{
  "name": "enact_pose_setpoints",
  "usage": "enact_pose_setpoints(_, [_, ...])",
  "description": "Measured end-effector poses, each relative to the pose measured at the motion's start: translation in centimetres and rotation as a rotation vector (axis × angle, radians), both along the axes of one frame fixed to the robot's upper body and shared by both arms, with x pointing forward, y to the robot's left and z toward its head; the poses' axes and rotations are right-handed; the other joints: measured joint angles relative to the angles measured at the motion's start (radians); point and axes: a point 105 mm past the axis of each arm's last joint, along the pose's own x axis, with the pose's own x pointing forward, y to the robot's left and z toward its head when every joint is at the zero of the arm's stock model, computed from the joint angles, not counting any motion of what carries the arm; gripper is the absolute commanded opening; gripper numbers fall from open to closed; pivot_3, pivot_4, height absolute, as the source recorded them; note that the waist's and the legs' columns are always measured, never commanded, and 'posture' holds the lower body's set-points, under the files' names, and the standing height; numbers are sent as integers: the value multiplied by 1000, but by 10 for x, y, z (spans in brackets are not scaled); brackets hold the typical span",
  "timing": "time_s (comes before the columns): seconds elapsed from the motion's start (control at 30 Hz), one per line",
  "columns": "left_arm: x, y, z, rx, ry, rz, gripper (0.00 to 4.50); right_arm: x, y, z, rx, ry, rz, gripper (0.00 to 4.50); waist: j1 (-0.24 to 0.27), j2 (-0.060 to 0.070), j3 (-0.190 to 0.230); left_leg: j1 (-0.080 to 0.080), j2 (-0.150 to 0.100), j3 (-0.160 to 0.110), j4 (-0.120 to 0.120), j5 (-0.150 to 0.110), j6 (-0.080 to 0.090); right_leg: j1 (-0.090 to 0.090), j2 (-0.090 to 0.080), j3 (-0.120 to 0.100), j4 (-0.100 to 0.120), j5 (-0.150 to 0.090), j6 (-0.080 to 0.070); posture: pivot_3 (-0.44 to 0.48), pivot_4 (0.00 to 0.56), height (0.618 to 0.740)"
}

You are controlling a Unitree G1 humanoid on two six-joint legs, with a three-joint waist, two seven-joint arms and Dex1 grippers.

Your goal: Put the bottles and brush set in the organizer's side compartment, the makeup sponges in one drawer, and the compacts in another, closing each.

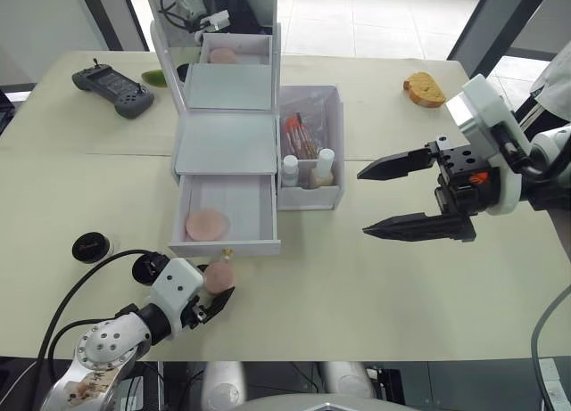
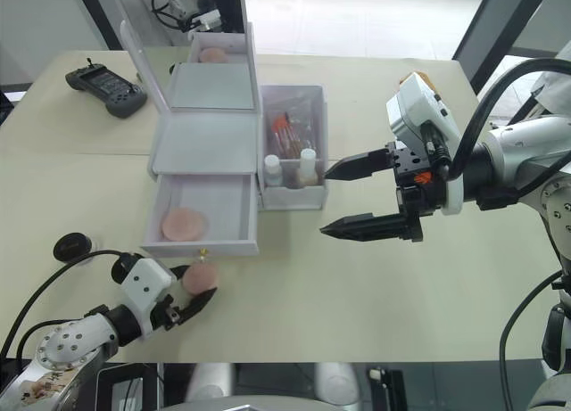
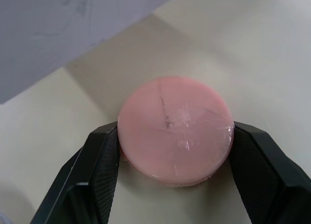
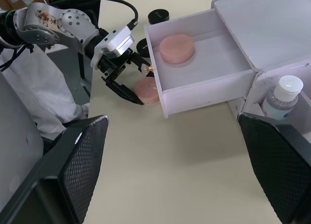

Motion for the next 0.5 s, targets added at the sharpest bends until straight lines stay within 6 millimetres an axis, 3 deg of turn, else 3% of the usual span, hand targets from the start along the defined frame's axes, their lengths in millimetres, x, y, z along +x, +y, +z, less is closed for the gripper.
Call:
enact_pose_setpoints(0.13, [-28, 17, 9, -21, 36, -125, 2976, 0, -1, 1, 12, 0, 25, 4500, -3, 1, 0, -1, 0, 0, 0, 0, 0, -1, 0, 0, -2, 0, 0, 0, 150, 705])
enact_pose_setpoints(0.27, [-41, 65, 36, 28, 53, -176, 2976, 5, -1, -3, 5, -4, 43, 4500, 2, 1, 1, -1, 0, 0, 0, 0, 0, 0, -1, -1, -3, 0, -1, 0, 150, 705])
enact_pose_setpoints(0.33, [-40, 94, 60, 44, 55, -150, 2976, 9, -2, -2, 2, -18, 45, 4500, 5, 1, 1, -1, 0, 0, 0, 0, 0, -1, -1, -1, -4, 0, -1, 0, 150, 705])
enact_pose_setpoints(0.4, [-34, 111, 86, 49, 39, -139, 2976, 12, -1, 0, 0, -39, 50, 4500, 7, 1, 1, -1, 0, 0, 0, 0, 0, -4, -1, -1, -6, 0, -1, 0, 150, 705])
enact_pose_setpoints(0.5, [-13, 114, 122, 10, -14, -155, 2976, 13, 2, -2, 7, -42, 63, 4500, 11, 1, 1, -1, 0, 0, 0, 0, 0, -4, -1, -2, -6, 0, -1, 0, 150, 705])
